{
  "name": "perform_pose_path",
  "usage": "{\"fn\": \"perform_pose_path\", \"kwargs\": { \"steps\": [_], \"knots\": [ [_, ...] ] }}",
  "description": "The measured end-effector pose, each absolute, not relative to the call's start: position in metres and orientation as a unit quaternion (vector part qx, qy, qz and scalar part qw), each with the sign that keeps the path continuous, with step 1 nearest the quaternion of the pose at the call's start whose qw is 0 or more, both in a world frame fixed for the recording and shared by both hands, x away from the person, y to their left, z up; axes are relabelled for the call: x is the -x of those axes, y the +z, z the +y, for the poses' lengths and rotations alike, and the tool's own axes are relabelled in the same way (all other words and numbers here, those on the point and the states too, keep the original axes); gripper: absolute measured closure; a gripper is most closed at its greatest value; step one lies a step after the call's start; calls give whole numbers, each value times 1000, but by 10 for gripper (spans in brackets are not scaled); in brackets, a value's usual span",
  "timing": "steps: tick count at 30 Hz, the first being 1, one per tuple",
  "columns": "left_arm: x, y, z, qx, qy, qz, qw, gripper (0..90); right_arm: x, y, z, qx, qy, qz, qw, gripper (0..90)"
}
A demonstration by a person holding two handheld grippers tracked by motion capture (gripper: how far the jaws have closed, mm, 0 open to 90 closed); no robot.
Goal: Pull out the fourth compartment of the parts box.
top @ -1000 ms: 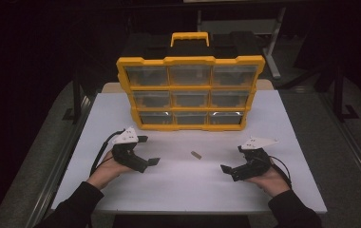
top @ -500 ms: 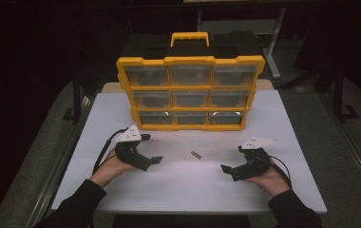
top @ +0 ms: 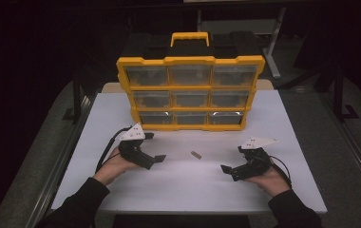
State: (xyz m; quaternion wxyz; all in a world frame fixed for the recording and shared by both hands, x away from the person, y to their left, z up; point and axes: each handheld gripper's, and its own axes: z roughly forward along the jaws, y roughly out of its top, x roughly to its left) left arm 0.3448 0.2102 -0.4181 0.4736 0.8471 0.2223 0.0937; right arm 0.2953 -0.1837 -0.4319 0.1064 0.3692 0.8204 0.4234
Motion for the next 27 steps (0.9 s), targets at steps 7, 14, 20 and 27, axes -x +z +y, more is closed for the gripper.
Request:
{"fn": "perform_pose_path", "kwargs": {
  "steps": [7, 14, 20, 27],
  "knots": [
    [-347, -419, 207, -846, 93, 222, 476, 0, -296, -432, -184, -368, 422, 821, 105, 0],
    [-349, -420, 205, -846, 94, 220, 476, 0, -297, -433, -183, -371, 421, 821, 104, 0],
    [-352, -420, 200, -845, 95, 219, 478, 0, -297, -432, -183, -371, 422, 820, 105, 0],
    [-355, -419, 194, -846, 95, 216, 479, 0, -296, -433, -184, -371, 424, 820, 104, 0]
  ]
}}
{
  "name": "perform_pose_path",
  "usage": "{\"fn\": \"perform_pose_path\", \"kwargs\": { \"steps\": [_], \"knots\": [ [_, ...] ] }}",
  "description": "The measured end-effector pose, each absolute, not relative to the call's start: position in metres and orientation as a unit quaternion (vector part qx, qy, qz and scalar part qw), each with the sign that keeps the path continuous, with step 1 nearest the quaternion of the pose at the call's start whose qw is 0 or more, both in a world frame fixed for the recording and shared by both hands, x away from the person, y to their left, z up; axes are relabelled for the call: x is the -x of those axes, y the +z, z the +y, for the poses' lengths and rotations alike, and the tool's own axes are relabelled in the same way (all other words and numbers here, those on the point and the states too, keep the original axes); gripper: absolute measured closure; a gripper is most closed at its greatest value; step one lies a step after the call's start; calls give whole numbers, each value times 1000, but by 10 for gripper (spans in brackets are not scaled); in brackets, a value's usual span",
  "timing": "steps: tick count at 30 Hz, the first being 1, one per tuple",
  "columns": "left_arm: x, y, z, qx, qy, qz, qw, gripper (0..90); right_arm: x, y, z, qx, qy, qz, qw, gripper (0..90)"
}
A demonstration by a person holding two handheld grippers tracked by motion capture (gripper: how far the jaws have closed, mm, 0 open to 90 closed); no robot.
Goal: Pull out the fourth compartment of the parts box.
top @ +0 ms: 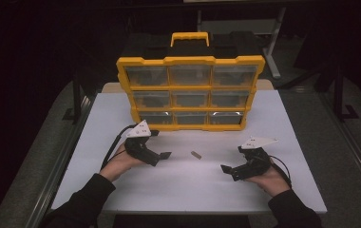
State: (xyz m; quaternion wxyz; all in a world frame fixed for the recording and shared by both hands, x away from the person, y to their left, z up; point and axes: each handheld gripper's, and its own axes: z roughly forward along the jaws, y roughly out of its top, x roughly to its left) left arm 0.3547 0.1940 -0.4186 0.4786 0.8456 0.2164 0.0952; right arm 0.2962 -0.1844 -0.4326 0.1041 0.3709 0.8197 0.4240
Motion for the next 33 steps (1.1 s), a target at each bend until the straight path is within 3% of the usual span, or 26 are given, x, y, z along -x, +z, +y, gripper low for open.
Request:
{"fn": "perform_pose_path", "kwargs": {
  "steps": [33],
  "knots": [
    [-365, -420, 171, -844, 106, 206, 483, 0, -298, -432, -184, -371, 432, 816, 100, 0]
  ]
}}
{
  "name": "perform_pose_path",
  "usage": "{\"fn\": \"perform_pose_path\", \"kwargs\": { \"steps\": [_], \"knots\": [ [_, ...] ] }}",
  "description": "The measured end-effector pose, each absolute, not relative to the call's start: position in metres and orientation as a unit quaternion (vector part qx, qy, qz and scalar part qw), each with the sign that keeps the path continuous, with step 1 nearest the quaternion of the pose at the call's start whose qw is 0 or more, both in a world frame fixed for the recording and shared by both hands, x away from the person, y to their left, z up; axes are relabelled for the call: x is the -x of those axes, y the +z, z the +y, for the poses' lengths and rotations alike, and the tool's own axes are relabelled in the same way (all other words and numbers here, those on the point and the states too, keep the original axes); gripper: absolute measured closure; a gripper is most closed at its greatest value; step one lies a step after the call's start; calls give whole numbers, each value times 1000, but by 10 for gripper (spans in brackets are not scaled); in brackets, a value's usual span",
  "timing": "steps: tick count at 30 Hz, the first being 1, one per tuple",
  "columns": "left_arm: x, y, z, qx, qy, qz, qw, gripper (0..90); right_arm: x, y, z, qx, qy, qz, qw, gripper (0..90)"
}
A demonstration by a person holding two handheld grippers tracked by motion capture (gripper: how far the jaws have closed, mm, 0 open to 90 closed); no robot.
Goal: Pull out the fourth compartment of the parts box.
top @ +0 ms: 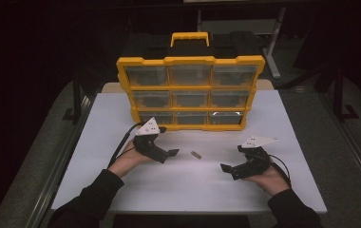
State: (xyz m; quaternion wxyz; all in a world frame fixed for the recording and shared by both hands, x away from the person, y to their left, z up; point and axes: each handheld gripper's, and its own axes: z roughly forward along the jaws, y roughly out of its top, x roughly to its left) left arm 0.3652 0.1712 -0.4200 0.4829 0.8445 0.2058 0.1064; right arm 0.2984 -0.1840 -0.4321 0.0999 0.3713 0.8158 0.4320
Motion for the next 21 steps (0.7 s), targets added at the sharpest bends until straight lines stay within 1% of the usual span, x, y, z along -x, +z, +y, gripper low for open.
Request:
{"fn": "perform_pose_path", "kwargs": {
  "steps": [10, 17, 21],
  "knots": [
    [-368, -420, 164, -846, 111, 199, 482, 0, -298, -431, -182, -367, 433, 817, 101, 0],
    [-366, -420, 163, -846, 125, 196, 479, 0, -299, -432, -183, -364, 435, 818, 99, 0],
    [-363, -421, 161, -853, 135, 182, 470, 0, -298, -431, -182, -363, 434, 819, 101, 0]
  ]
}}
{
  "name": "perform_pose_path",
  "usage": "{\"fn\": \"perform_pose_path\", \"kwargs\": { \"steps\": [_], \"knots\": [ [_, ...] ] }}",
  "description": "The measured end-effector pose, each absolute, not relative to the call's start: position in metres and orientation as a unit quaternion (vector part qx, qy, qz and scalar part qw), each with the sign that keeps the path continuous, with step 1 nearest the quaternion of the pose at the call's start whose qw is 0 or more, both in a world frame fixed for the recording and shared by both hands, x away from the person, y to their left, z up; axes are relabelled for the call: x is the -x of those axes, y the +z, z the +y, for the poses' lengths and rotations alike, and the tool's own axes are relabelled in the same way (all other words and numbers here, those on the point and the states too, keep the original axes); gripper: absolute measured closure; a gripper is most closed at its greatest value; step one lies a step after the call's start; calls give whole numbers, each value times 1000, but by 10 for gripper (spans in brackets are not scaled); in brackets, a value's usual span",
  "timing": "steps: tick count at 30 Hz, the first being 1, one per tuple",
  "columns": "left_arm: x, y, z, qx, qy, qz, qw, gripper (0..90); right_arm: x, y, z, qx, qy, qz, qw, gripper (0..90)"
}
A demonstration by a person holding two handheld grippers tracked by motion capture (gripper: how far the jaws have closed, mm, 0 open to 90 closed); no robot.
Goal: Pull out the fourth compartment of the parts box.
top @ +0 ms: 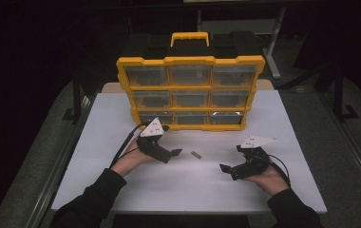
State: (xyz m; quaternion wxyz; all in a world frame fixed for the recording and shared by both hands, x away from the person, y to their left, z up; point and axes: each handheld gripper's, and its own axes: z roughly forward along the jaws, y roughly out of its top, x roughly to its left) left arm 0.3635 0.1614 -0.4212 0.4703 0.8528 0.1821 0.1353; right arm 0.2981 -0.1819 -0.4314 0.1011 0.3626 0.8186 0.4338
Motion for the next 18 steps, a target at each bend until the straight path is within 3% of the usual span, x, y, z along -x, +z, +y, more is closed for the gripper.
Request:
{"fn": "perform_pose_path", "kwargs": {
  "steps": [18],
  "knots": [
    [-356, -425, 153, -865, 168, 146, 449, 0, -298, -432, -182, -364, 431, 820, 102, 0]
  ]
}}
